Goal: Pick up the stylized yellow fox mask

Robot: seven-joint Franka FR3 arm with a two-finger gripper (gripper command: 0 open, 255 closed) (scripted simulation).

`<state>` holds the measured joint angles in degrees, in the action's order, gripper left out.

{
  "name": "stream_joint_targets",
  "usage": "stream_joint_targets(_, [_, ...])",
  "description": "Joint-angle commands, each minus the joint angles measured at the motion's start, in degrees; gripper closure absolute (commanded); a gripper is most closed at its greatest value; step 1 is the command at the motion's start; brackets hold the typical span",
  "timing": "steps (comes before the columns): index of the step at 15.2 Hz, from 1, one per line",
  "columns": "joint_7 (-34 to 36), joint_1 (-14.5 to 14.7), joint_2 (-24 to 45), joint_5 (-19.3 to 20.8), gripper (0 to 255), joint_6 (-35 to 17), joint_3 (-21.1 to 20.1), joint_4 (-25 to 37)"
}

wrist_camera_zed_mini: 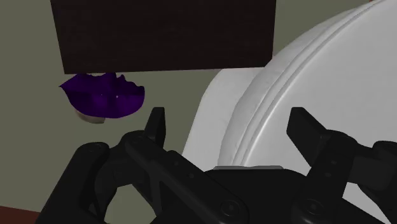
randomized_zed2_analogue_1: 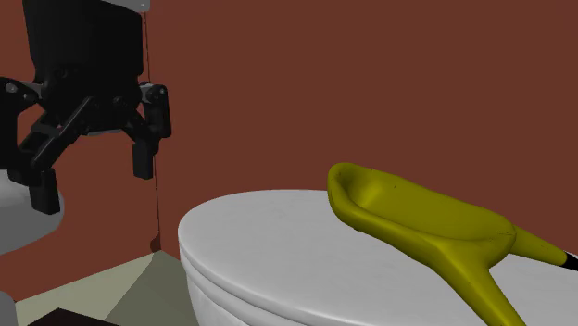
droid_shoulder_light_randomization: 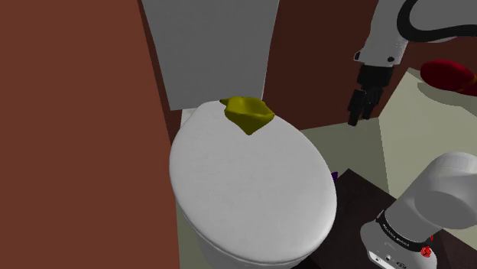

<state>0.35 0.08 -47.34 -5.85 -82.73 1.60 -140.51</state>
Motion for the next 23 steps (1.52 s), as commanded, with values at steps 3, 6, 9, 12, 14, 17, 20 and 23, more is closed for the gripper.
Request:
stream_joint_targets(3, [1.70,0.93,4.18,-0.20,0,-1.03,-2.60,3.27])
stream_joint_targets(6, [4.34,1.97,10.59,0.10,0,-2.09,-6.35,8.64])
stream_joint_targets(9, [7.18,2.71,17.17,1.14,0,-2.54,-9.99,14.56])
stream_joint_targets(12, [10.25,3.30,23.99,2.94,0,-2.33,-13.53,21.06])
stream_joint_targets(14, [12.45,3.73,28.73,4.58,0,-1.79,-15.83,25.75])
stream_joint_targets(17, [15.94,4.56,36.21,7.75,0,-0.30,-19.16,33.41])
stream_joint_targets(20, [19.57,5.95,44.30,11.80,0,2.16,-22.24,41.99])
stream_joint_targets(23, [23.05,8.42,53.15,16.71,0,5.78,-24.69,51.81])
